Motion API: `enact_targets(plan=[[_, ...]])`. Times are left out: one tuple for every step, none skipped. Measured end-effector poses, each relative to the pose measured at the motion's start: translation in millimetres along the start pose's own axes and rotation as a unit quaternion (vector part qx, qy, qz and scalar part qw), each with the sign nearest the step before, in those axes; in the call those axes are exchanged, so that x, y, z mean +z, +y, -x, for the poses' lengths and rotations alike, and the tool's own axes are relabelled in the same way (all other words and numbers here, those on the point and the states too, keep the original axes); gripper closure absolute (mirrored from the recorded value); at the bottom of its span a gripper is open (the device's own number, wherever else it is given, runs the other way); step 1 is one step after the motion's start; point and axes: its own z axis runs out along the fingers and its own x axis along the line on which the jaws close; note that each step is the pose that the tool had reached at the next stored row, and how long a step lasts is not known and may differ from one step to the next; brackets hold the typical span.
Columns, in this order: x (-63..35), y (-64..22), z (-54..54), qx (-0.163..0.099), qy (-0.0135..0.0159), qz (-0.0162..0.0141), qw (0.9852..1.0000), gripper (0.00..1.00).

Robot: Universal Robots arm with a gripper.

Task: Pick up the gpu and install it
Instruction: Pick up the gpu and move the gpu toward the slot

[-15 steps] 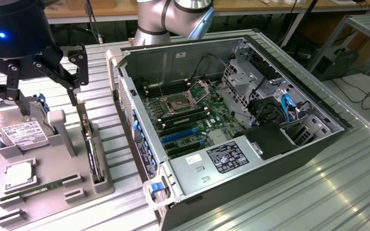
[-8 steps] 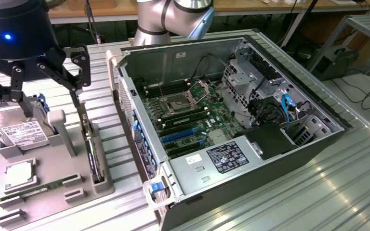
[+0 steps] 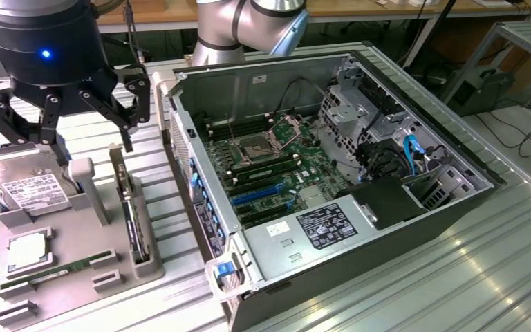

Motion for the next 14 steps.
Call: enact_targets(plan=[[0.1,0.0,0.1,0.0,0.0,-0.0001,1.0,0.28],[0.4,0.0,0.2,0.0,0.0,-0.0001,1.0,0.28],[0.5,0.0,0.3,0.0,0.0001,-0.0002,1.0,0.28],[0.8,0.0,0.5,0.0,0.0,-0.0008,1.0,0.28],[0.9,0.1,0.6,0.0,0.0001,-0.001,1.0,0.28],[1.0,0.1,0.6,0.0,0.0001,-0.0011,1.0,0.29],[1.4,0.1,0.7,0.0,0.0,-0.0011,1.0,0.36],[1.6,0.1,0.8,0.0,0.0,-0.0012,1.0,0.36],[2.0,0.2,0.9,0.0,0.0001,-0.0013,1.0,0.43],[2.5,0.3,1.1,0.0,0.0001,-0.0014,1.0,0.43],[4.1,0.3,1.4,0.0,0.0002,-0.0016,1.0,0.43],[6.1,0.3,1.6,0.0,0.0001,-0.0016,1.0,0.43],[7.9,0.3,1.7,0.0,0.0,-0.0017,1.0,0.43],[9.2,0.3,1.8,0.0,0.0001,-0.0017,1.0,0.43]])
